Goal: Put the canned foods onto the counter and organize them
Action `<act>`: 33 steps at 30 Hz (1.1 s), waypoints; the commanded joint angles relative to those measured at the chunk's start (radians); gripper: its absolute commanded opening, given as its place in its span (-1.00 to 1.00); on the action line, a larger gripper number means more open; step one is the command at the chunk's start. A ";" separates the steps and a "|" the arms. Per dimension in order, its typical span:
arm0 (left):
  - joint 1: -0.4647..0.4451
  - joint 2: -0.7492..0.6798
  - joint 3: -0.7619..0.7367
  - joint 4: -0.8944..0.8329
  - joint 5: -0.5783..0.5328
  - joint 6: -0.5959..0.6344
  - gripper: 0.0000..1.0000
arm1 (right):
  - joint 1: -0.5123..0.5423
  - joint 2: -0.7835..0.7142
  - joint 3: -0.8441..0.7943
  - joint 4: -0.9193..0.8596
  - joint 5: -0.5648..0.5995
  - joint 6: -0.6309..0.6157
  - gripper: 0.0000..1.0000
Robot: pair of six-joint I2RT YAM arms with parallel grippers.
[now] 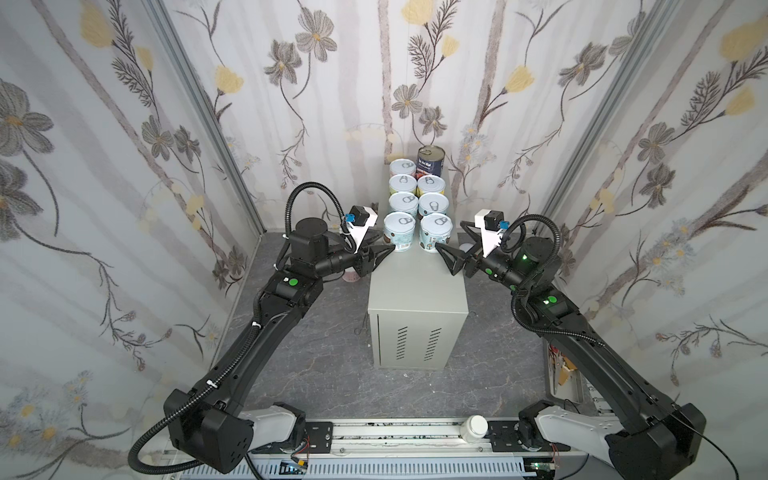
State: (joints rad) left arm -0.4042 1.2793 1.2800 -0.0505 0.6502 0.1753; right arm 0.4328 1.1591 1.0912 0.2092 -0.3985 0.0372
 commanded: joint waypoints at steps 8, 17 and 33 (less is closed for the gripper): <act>-0.001 0.032 0.007 0.037 0.009 -0.017 -0.04 | 0.000 0.020 0.019 0.032 -0.041 0.006 0.90; -0.002 0.038 0.041 0.034 0.007 -0.014 -0.05 | 0.003 0.031 0.018 0.035 -0.022 -0.005 0.78; -0.004 0.044 0.050 0.028 0.026 -0.019 -0.05 | 0.006 0.057 0.029 0.030 0.011 -0.007 0.61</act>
State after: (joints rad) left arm -0.4065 1.3201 1.3170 -0.0395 0.6548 0.1574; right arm 0.4366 1.2121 1.1088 0.2108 -0.4026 0.0433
